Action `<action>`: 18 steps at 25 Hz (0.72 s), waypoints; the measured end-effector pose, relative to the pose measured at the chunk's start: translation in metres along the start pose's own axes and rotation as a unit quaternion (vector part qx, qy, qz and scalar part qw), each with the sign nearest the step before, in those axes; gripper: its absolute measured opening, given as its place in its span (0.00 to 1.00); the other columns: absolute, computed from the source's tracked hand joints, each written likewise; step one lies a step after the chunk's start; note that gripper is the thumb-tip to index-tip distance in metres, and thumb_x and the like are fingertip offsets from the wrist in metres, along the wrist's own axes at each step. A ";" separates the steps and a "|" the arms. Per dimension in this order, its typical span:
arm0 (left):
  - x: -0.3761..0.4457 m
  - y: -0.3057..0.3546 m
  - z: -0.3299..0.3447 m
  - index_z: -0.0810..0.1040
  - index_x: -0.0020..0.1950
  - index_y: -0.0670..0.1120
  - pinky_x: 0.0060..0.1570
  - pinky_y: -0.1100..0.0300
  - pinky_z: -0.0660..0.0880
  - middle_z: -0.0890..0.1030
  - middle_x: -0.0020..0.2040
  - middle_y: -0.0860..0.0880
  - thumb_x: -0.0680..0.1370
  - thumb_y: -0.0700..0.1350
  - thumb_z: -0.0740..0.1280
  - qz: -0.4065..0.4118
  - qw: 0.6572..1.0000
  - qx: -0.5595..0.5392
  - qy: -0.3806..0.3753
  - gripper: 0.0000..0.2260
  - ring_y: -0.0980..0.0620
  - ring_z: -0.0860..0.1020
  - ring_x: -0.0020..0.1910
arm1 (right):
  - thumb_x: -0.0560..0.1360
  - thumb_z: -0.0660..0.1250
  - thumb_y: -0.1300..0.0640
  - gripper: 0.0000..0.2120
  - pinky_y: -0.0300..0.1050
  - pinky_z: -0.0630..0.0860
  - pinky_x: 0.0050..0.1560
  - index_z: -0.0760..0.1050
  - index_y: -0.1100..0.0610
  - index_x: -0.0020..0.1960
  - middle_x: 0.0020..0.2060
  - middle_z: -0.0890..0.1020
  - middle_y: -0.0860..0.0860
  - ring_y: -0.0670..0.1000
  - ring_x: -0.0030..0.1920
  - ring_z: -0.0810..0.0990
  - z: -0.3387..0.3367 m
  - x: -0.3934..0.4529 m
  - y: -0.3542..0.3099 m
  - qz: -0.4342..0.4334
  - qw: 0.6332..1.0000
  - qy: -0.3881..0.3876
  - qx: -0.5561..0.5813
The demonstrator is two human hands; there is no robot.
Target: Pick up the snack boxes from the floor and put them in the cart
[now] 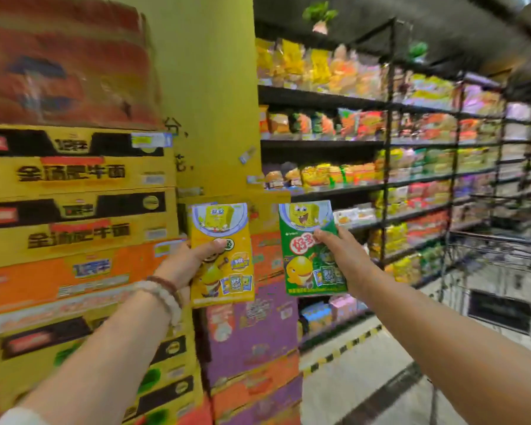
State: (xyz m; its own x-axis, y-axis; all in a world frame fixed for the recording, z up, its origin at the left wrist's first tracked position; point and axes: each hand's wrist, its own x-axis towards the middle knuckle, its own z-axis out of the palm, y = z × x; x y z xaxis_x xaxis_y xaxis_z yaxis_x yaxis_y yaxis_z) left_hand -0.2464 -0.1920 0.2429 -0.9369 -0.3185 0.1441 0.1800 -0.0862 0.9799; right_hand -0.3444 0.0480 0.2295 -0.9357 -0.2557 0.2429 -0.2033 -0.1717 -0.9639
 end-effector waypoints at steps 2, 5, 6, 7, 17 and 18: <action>0.044 -0.023 0.058 0.77 0.59 0.41 0.35 0.45 0.81 0.85 0.41 0.42 0.73 0.41 0.69 -0.008 0.999 -0.021 -0.047 0.15 0.46 0.84 0.35 | 0.77 0.66 0.54 0.15 0.56 0.81 0.48 0.70 0.54 0.62 0.50 0.83 0.59 0.58 0.45 0.84 -0.058 0.016 0.009 0.006 0.999 0.047 -0.016; 0.112 -0.057 0.139 0.77 0.58 0.42 0.28 0.52 0.79 0.84 0.40 0.43 0.72 0.41 0.70 -0.016 0.992 -0.031 -0.117 0.15 0.48 0.83 0.32 | 0.76 0.66 0.52 0.17 0.56 0.81 0.48 0.69 0.53 0.64 0.50 0.83 0.58 0.58 0.45 0.84 -0.142 0.050 0.025 0.009 0.993 0.116 -0.036; 0.135 -0.069 0.165 0.77 0.59 0.41 0.31 0.50 0.80 0.84 0.43 0.42 0.71 0.42 0.71 -0.020 0.989 -0.028 -0.143 0.17 0.47 0.84 0.34 | 0.76 0.66 0.52 0.17 0.57 0.81 0.48 0.70 0.52 0.63 0.50 0.84 0.57 0.57 0.44 0.85 -0.166 0.060 0.028 0.011 0.990 0.137 -0.040; 0.154 -0.081 0.190 0.77 0.59 0.42 0.36 0.46 0.80 0.84 0.46 0.41 0.70 0.42 0.72 -0.025 0.985 -0.023 -0.170 0.18 0.46 0.84 0.37 | 0.77 0.66 0.53 0.15 0.56 0.81 0.47 0.70 0.53 0.62 0.49 0.84 0.57 0.57 0.43 0.85 -0.188 0.070 0.032 0.010 0.986 0.159 -0.040; 0.307 -0.230 0.466 0.79 0.56 0.43 0.33 0.54 0.80 0.85 0.42 0.44 0.74 0.41 0.69 -0.149 0.921 -0.024 -0.358 0.11 0.48 0.84 0.35 | 0.76 0.66 0.52 0.18 0.51 0.81 0.42 0.70 0.55 0.64 0.52 0.82 0.58 0.57 0.46 0.82 -0.430 0.141 0.107 0.047 0.929 0.362 -0.055; 0.319 -0.252 0.493 0.78 0.56 0.43 0.31 0.55 0.80 0.85 0.42 0.44 0.74 0.41 0.68 -0.160 0.918 -0.023 -0.363 0.11 0.48 0.84 0.34 | 0.75 0.67 0.51 0.20 0.54 0.81 0.45 0.70 0.56 0.64 0.53 0.82 0.60 0.58 0.47 0.83 -0.458 0.151 0.123 0.059 0.925 0.372 -0.048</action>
State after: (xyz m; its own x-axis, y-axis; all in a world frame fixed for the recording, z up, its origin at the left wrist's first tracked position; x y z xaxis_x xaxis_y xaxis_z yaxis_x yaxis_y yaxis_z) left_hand -0.7381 0.1937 0.1097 -0.8934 0.4424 -0.0789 -0.1417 -0.1109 0.9837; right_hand -0.6423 0.4246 0.0980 -0.8849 0.4649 0.0269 -0.0774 -0.0898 -0.9929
